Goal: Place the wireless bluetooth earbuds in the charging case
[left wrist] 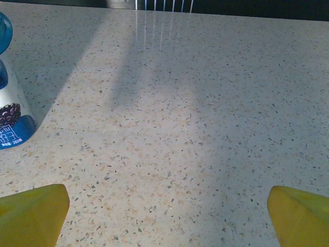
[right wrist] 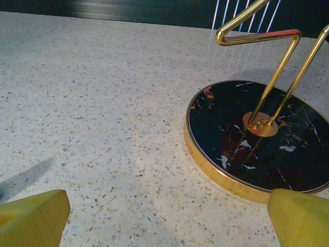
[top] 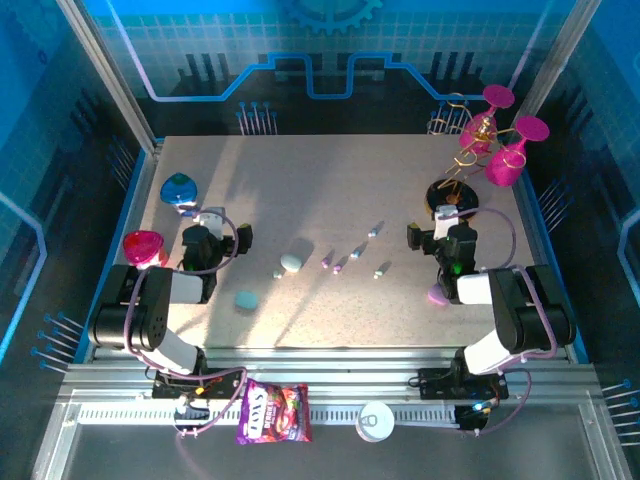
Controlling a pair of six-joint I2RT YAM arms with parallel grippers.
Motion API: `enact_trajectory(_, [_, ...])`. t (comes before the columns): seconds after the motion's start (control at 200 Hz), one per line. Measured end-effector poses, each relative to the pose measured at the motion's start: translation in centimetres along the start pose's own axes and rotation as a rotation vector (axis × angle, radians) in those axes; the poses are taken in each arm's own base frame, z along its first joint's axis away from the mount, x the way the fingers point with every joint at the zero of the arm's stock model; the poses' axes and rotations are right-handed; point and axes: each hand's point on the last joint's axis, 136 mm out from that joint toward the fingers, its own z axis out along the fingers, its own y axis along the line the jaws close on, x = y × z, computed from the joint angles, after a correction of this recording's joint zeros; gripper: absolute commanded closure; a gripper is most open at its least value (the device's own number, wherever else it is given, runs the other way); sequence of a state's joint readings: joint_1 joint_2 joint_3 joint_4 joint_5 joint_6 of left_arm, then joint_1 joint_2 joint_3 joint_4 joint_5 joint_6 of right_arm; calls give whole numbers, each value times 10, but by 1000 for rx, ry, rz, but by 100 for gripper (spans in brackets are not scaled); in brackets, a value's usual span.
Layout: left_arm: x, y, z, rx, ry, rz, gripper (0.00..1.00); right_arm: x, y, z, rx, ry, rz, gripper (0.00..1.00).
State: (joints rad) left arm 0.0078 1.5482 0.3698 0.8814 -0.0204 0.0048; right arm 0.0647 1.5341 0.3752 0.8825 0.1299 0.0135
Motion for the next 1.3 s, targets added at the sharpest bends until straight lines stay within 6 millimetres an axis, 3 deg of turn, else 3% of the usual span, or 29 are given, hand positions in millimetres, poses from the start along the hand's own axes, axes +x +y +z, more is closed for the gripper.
enact_trajectory(0.946, [-4, -2, -3, 3, -4, 2, 1, -2, 1, -3, -8, 5, -1, 0])
enact_trajectory(1.056, [-20, -11, -13, 19, -32, 26, 1, -23, 1, -16, -12, -35, -8, 0])
enact_trajectory(1.186, [-52, -40, -29, 76, -82, 86, 1, -58, 4, -35, -36, -107, -19, 0])
enact_trajectory(1.301, [-77, -69, -44, 137, -116, 124, 1, -86, 24, -49, -103, -142, -41, 0])
